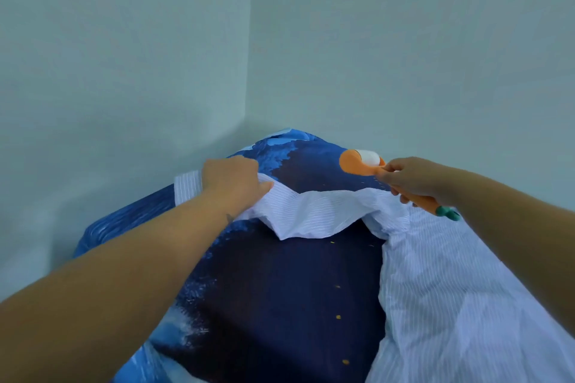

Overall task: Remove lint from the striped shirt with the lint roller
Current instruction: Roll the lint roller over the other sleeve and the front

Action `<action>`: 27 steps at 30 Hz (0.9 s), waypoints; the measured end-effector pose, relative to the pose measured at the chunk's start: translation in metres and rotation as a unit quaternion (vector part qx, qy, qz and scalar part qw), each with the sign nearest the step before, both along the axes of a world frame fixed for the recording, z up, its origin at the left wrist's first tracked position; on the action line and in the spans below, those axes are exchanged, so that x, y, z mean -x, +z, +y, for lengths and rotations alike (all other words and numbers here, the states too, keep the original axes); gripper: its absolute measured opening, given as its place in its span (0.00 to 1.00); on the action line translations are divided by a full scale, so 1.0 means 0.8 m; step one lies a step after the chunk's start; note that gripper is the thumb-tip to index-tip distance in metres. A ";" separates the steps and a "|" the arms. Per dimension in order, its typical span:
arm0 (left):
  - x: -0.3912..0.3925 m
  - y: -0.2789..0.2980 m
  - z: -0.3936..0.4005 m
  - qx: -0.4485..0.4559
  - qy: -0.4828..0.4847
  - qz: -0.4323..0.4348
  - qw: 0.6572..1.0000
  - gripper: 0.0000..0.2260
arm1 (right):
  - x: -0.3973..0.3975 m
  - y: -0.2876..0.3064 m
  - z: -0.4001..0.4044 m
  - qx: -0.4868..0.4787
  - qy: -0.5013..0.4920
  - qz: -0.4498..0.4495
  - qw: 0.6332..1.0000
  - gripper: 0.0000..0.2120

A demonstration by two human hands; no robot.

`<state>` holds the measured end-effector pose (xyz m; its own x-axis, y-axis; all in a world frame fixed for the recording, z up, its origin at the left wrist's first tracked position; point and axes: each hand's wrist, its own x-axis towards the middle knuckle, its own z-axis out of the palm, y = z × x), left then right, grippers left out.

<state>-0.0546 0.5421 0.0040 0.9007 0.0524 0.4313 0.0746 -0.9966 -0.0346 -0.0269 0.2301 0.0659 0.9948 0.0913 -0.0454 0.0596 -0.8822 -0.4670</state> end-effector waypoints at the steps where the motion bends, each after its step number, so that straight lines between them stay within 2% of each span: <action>1: -0.006 0.005 0.004 -0.045 0.004 0.003 0.999 0.17 | -0.001 -0.001 -0.002 0.004 0.001 -0.002 1.000 0.08; 3: -0.018 0.013 0.009 -0.110 0.004 0.003 0.994 0.17 | -0.005 -0.002 -0.004 0.012 0.001 -0.006 1.000 0.08; 7: -0.045 0.012 0.013 -0.176 -0.017 -0.011 0.984 0.11 | -0.014 -0.005 -0.008 0.062 0.016 -0.007 0.998 0.08; 11: -0.068 -0.009 0.013 -0.224 0.025 0.025 0.974 0.16 | -0.022 -0.008 -0.016 0.122 0.045 -0.004 0.991 0.07; 14: -0.072 -0.026 0.005 -0.229 0.050 0.060 0.970 0.21 | -0.026 -0.005 -0.023 0.210 0.056 -0.001 0.976 0.04; 16: -0.071 -0.024 0.008 -0.165 0.048 0.045 0.984 0.20 | -0.028 -0.004 -0.029 0.238 0.054 0.002 0.970 0.05; 19: -0.073 -0.014 0.043 0.046 0.066 -0.042 0.996 0.17 | -0.027 -0.005 -0.040 0.257 0.049 0.011 0.965 0.06; 20: -0.075 -0.013 0.060 0.141 0.068 -0.057 0.986 0.17 | -0.027 -0.007 -0.044 0.257 0.048 0.014 0.965 0.05; 22: -0.072 -0.015 0.092 0.337 0.067 -0.061 0.937 0.18 | -0.027 -0.010 -0.048 0.251 0.051 0.017 0.967 0.05; 23: -0.072 -0.020 0.103 0.397 0.072 -0.057 0.913 0.18 | -0.026 -0.012 -0.051 0.249 0.051 0.020 0.967 0.05; 25: -0.067 -0.032 0.116 0.438 0.087 -0.032 0.894 0.19 | -0.027 -0.017 -0.051 0.249 0.054 0.020 0.967 0.03; 27: -0.061 -0.045 0.116 0.434 0.100 0.017 0.895 0.19 | -0.027 -0.020 -0.047 0.251 0.059 0.013 0.966 0.02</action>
